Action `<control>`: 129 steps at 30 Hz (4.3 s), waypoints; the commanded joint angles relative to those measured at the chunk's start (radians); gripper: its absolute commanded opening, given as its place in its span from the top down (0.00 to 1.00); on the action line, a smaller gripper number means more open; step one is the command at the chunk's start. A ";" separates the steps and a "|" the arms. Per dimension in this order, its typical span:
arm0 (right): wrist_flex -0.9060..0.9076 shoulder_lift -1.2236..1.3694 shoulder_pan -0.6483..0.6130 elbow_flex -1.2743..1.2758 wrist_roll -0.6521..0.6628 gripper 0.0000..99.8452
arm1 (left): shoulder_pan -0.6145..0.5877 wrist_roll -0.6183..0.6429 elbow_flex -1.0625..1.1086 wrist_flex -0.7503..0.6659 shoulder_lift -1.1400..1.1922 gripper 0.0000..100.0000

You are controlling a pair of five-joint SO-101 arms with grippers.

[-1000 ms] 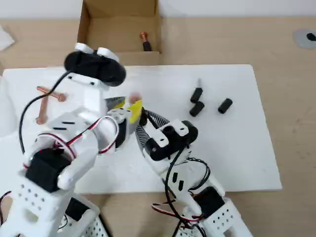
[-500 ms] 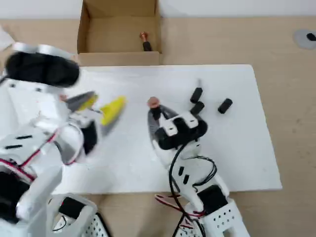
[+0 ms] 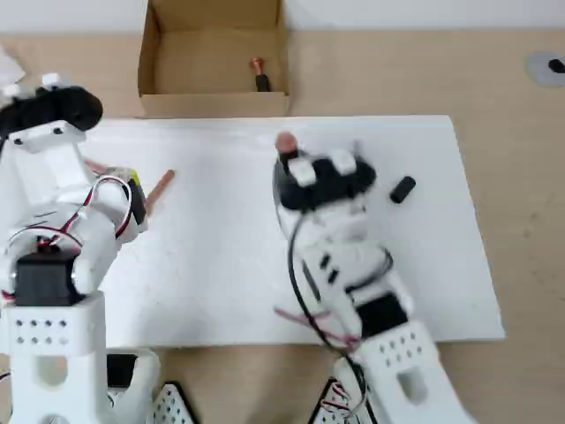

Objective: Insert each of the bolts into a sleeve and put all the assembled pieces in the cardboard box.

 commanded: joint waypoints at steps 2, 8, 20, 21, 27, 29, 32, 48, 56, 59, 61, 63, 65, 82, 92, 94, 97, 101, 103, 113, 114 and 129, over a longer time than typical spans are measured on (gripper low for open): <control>-0.040 0.384 0.018 -0.403 0.005 0.99 | -0.040 -0.011 0.107 -0.109 -0.010 0.99; -0.041 0.809 0.019 -0.803 0.005 0.99 | -0.046 -0.011 0.192 -0.187 -0.005 0.99; -0.034 1.488 0.045 -1.423 -0.106 0.99 | -0.046 -0.011 0.295 -0.265 -0.010 0.99; -0.034 1.543 0.047 -1.471 -0.115 0.99 | -0.046 -0.011 0.299 -0.270 -0.010 0.99; -0.032 1.876 0.064 -1.787 -0.118 0.99 | -0.046 -0.011 0.304 -0.272 -0.010 0.99; -0.021 1.962 0.070 -1.896 -0.117 0.99 | -0.046 -0.011 0.304 -0.272 -0.010 0.99; 0.077 2.064 0.077 -2.071 -0.117 0.99 | -0.046 -0.011 0.305 -0.265 -0.010 0.99; 0.456 2.471 0.073 -2.678 0.066 0.99 | -0.044 0.000 0.394 -0.270 -0.010 0.99; 0.634 2.525 0.076 -2.861 0.086 0.74 | -0.046 0.035 0.390 -0.270 -0.002 0.88; 0.678 2.523 0.074 -2.922 0.086 0.65 | -0.046 0.055 0.385 -0.272 -0.001 0.88; 0.697 2.514 0.076 -2.925 0.086 0.63 | -0.046 0.055 0.365 -0.264 0.001 0.88; 0.730 2.482 0.077 -2.925 0.086 0.63 | -0.046 0.055 0.336 -0.244 0.010 0.88; 0.778 2.440 0.084 -2.925 0.086 0.63 | -0.046 0.041 0.279 -0.204 0.044 0.88; 1.333 2.000 0.133 -2.924 0.086 0.63 | -0.057 -0.226 -0.368 0.265 0.786 0.88; 1.455 1.925 0.133 -2.924 0.083 0.63 | -0.169 -0.404 -0.384 0.129 0.840 0.88; 1.462 1.919 0.133 -2.924 0.083 0.63 | -0.163 -0.425 -0.384 0.120 0.840 0.88; 1.462 1.913 0.133 -2.924 0.083 0.63 | -0.124 -0.491 -0.368 0.124 0.843 0.88; 1.462 1.913 0.133 -2.924 0.086 0.63 | -0.083 -0.594 -0.319 0.121 0.843 0.88; 1.462 1.913 0.133 -2.924 0.086 0.63 | -0.080 -0.631 -0.307 0.120 0.843 0.88; 1.484 1.913 0.134 -2.924 0.087 0.63 | -0.107 -0.806 -0.215 -0.006 0.845 0.88; 1.484 1.913 0.134 -2.924 0.087 0.63 | -0.104 -0.824 -0.199 -0.012 0.845 0.88; 1.484 1.911 0.128 -2.924 0.084 0.63 | -0.103 -0.842 -0.029 -0.186 0.845 0.88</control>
